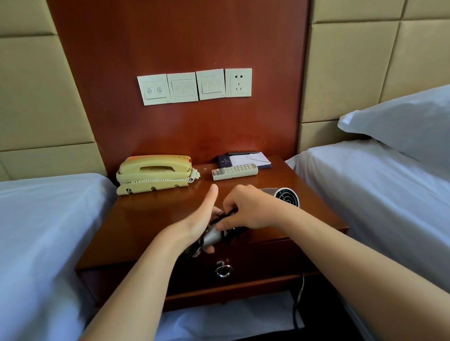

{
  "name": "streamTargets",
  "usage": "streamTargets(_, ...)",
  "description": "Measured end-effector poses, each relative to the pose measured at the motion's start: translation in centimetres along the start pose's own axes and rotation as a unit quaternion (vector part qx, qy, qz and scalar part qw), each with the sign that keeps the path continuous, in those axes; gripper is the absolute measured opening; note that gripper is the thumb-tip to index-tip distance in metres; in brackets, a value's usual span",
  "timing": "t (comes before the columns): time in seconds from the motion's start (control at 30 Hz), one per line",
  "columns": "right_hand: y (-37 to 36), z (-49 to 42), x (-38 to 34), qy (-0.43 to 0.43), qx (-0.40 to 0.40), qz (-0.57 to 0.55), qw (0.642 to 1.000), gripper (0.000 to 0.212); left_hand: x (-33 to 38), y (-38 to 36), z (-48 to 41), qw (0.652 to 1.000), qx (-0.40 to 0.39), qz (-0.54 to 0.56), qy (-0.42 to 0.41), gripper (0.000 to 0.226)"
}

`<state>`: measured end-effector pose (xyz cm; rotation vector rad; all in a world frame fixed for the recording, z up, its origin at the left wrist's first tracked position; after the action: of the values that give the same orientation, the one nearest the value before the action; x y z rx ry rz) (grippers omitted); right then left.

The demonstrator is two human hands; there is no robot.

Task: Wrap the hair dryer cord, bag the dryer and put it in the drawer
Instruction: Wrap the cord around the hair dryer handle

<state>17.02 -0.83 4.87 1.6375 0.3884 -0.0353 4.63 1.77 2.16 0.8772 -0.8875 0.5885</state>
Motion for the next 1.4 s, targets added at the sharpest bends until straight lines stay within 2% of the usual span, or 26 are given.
streamTargets(0.1,0.3,0.2,0.3,-0.002,-0.020,-0.075,0.997,0.031,0.1,-0.3,-0.2,0.996,0.064,-0.059,-0.030,0.085)
streamTargets(0.2,0.5,0.6,0.8,-0.009,-0.091,-0.128,0.988,0.020,-0.1,-0.4,-0.5,0.983,0.109,-0.122,-0.085,0.084)
streamTargets(0.27,0.6,0.8,1.2,-0.015,-0.116,-0.150,0.982,0.020,-0.2,-0.2,-0.6,0.975,0.112,-0.141,-0.132,0.080)
streamTargets(0.37,0.6,0.6,1.7,-0.011,-0.097,-0.135,0.986,0.020,-0.3,0.1,-0.6,0.967,0.079,-0.169,-0.173,0.085)
streamTargets(0.47,0.6,0.1,2.1,-0.014,-0.043,-0.113,0.993,0.018,-0.5,0.1,-0.8,0.959,0.053,-0.203,-0.188,0.086)
streamTargets(0.6,0.8,0.0,2.6,-0.069,0.000,-0.124,0.990,0.035,-0.7,0.1,-1.3,0.948,0.058,-0.245,-0.192,0.059)
streamTargets(0.7,1.7,0.2,2.8,-0.084,-0.035,-0.114,0.989,0.036,-0.4,0.1,-1.0,0.945,0.067,-0.240,-0.211,0.048)
streamTargets(0.8,3.2,0.7,4.1,-0.101,-0.050,-0.131,0.985,0.036,-0.1,0.4,-1.1,0.939,0.086,-0.245,-0.228,0.049)
streamTargets(1.03,4.8,2.3,7.7,-0.109,0.007,-0.281,0.953,0.036,-0.5,1.7,-1.6,0.958,0.060,-0.181,-0.214,0.049)
streamTargets(1.2,3.9,2.7,10.6,-0.112,0.095,-0.307,0.940,0.033,-0.2,1.8,-1.1,0.970,0.034,-0.112,-0.211,0.042)
streamTargets(1.27,3.0,2.7,11.1,-0.112,0.099,-0.329,0.932,0.030,0.3,1.5,-0.7,0.975,0.019,-0.068,-0.208,0.040)
streamTargets(1.4,1.2,1.9,12.8,-0.121,0.061,-0.434,0.891,0.027,1.4,0.3,0.0,0.976,-0.001,-0.010,-0.218,0.042)
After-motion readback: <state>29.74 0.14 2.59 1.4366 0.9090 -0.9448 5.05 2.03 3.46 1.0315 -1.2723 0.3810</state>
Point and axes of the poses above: each hand's wrist, its own z-axis away from the middle knuckle, its own y-axis out of the back of the hand, x = y × z, the point moved 3 cm from there along -z, towards the middle knuckle, and after that the axes turned 7 degrees about z, right-handed, at the moved point
